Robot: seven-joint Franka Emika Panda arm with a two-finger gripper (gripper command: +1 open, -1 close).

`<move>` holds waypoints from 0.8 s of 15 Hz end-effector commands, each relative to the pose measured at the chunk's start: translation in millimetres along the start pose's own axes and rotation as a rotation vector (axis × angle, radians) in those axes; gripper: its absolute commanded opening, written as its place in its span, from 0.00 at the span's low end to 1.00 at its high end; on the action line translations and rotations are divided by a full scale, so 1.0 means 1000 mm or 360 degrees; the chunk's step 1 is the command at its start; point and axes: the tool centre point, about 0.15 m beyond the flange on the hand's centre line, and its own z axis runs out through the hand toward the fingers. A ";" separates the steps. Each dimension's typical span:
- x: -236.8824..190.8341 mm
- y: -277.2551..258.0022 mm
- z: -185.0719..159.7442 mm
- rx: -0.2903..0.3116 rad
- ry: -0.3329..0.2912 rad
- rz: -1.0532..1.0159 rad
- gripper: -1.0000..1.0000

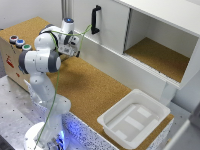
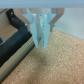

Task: Close the cabinet drawer

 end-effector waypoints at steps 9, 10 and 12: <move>-0.019 0.004 -0.030 -0.0012 -0.0003 -0.0109 1.00; -0.019 0.004 -0.030 -0.0012 -0.0003 -0.0109 1.00; -0.015 -0.001 -0.027 -0.0015 0.0009 -0.0079 1.00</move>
